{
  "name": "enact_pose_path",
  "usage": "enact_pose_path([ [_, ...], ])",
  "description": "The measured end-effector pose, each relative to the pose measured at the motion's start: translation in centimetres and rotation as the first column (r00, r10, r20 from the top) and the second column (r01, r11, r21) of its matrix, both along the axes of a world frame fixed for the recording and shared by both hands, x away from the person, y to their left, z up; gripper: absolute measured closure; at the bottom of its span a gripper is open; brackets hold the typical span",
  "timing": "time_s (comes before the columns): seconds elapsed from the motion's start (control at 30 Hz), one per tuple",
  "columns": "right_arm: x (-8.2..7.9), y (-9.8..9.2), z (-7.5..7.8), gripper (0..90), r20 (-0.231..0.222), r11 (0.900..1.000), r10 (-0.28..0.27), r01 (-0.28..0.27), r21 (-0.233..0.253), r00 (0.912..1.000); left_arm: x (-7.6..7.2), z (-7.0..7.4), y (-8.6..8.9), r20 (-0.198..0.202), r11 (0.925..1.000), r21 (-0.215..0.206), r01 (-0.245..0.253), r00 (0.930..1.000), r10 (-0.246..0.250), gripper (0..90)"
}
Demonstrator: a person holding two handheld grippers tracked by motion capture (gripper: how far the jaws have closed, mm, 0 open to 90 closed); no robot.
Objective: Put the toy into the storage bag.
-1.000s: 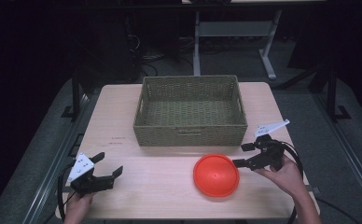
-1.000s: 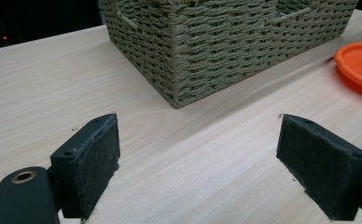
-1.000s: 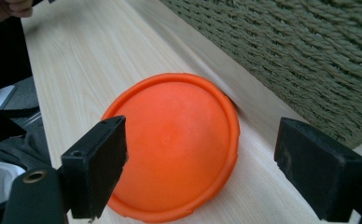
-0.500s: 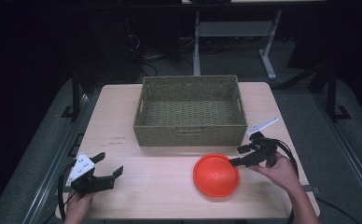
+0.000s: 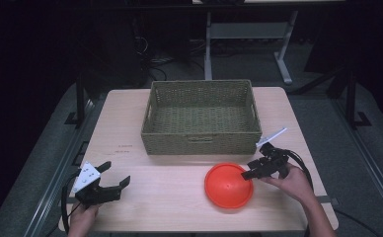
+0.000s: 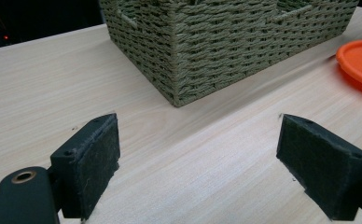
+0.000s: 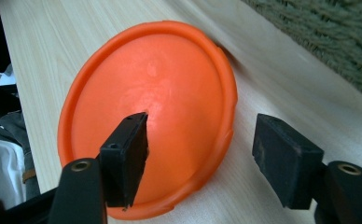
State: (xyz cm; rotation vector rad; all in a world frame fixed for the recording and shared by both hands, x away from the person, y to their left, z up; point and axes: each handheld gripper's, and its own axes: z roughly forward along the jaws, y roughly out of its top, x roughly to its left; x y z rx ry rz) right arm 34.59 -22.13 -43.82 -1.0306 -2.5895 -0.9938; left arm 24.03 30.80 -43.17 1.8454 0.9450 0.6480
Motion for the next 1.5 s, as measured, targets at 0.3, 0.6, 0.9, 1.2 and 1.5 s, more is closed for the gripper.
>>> enact_pose_path([
  [0.3,0.4,0.0,-1.0,41.2,-0.034,1.0,0.008,-0.008,-0.012,0.9994,0.0,-0.1,-0.1,0.0,1.0,0.01,-0.002,1.0,0.002,12.7],
  [0.6,0.6,0.6,-2.0,46.5,-0.061,1.0,0.024,-0.025,-0.016,0.9978,0.0,0.0,-0.1,0.004,0.9999,0.011,-0.007,1.0,0.007,12.7],
  [0.9,0.7,1.4,-1.9,60.4,-0.038,0.998,0.032,-0.034,-0.046,0.9988,0.0,0.0,-0.2,0.004,0.9999,0.013,-0.01,0.9999,0.01,12.7],
  [1.2,0.7,0.8,-1.1,73.6,-0.031,1.0,0.015,-0.015,-0.014,0.9994,-0.1,0.0,-0.2,0.012,0.9997,0.018,-0.015,0.9998,0.015,12.7],
  [1.5,0.2,0.5,0.3,80.9,-0.042,0.999,0.001,0.0,0.04,0.9991,-0.1,0.0,-0.2,0.018,0.9998,0.018,-0.012,0.9998,0.012,12.7],
])
